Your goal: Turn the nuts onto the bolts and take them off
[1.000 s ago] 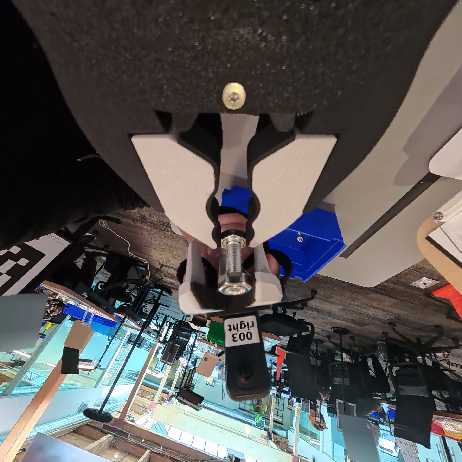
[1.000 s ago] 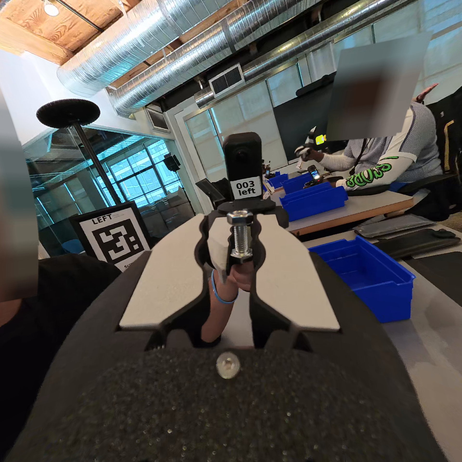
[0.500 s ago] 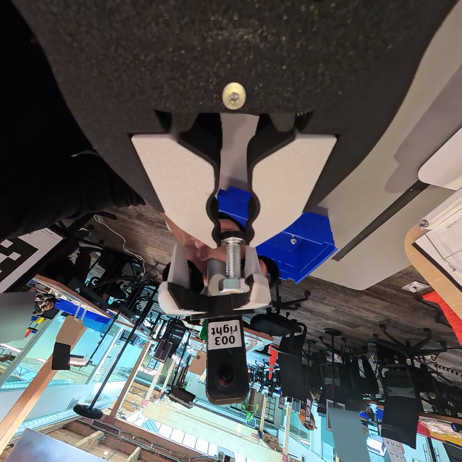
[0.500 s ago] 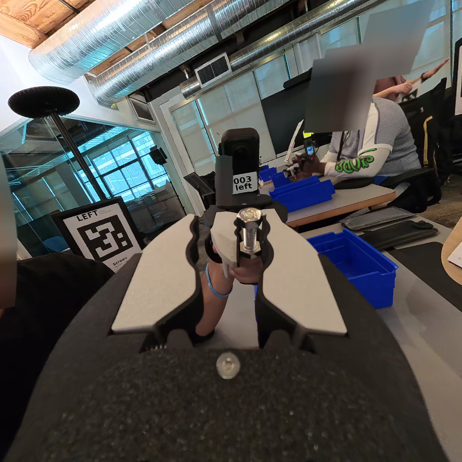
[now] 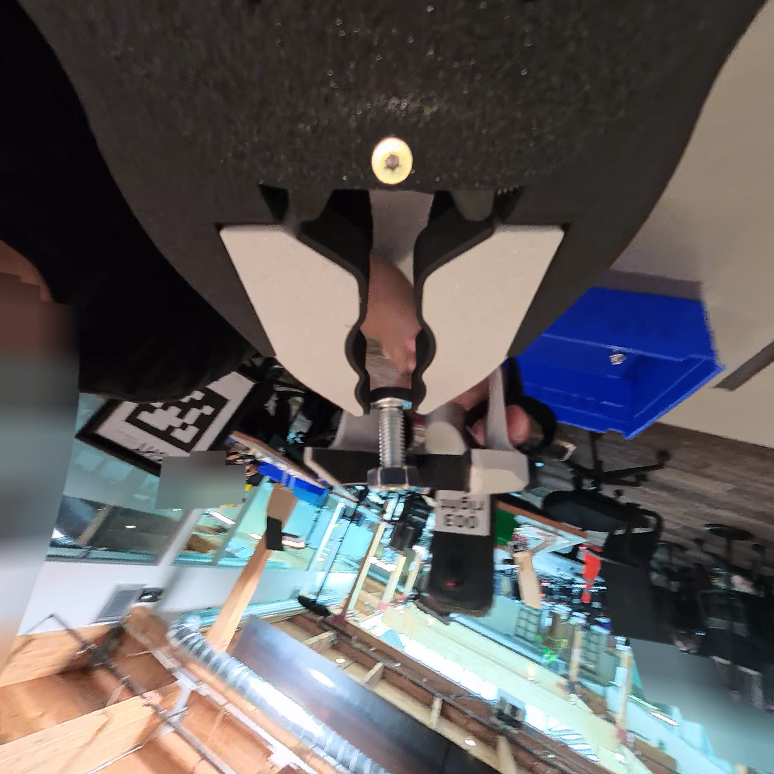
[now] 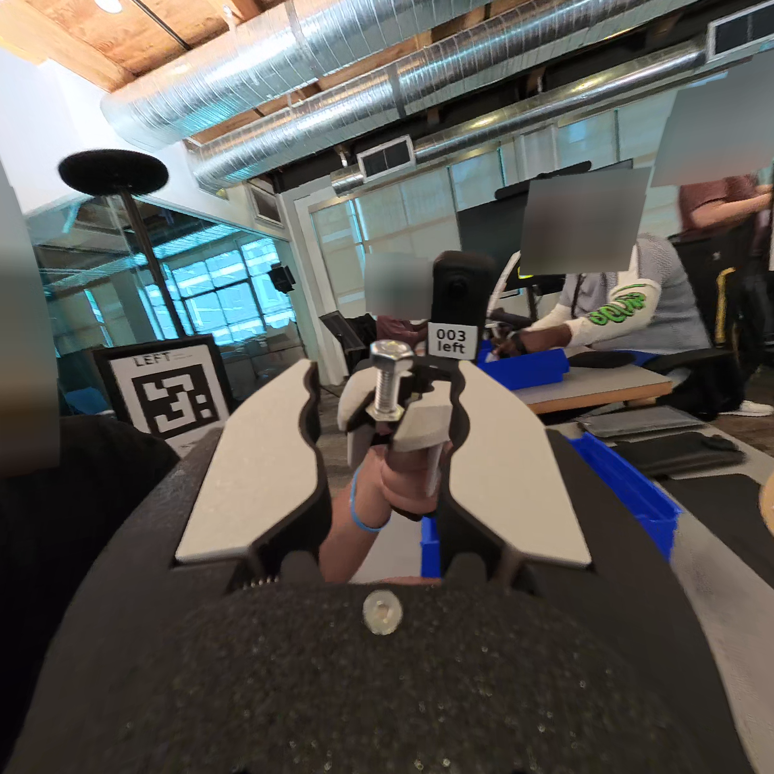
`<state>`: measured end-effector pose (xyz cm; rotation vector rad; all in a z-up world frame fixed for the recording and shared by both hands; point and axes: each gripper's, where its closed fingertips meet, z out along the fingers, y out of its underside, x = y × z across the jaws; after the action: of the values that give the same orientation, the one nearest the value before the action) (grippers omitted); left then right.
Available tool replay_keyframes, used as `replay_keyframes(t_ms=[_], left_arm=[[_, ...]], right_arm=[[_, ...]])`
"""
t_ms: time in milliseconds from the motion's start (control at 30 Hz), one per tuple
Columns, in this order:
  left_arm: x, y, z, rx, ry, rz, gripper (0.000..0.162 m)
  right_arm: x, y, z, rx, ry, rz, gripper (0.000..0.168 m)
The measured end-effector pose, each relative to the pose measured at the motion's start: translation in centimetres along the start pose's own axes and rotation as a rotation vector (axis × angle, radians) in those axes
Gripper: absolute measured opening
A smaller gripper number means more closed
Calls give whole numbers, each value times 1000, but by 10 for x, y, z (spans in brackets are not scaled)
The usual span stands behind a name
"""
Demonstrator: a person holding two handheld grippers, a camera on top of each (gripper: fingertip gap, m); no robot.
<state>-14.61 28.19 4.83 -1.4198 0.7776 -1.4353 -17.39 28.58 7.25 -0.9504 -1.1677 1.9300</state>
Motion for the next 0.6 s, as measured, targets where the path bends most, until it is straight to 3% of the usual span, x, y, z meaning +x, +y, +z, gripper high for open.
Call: replay_keyframes(t_ms=[167, 267, 300, 333, 400, 467, 600], left_arm=[[32, 4, 0, -15, 243, -67, 17], [31, 11, 5, -44, 257, -78, 17], [30, 12, 6, -52, 256, -88, 17], [29, 13, 7, -55, 257, -96, 17], [27, 14, 8, -57, 253, -94, 17], [19, 11, 8, -44, 179, -64, 17], [-21, 5, 0, -77, -235, 166, 17]], right_arm=[[-21, -7, -9, 51, -246, 181, 41], [-29, 0, -7, 8, -314, 218, 42], [-31, 2, -5, 2, -316, 201, 38], [-32, 3, -5, -5, -314, 181, 23], [-30, 4, -4, -21, -290, 148, 18], [-22, 2, -5, -19, -225, 132, 18], [12, 1, -8, -63, 68, 64, 18]])
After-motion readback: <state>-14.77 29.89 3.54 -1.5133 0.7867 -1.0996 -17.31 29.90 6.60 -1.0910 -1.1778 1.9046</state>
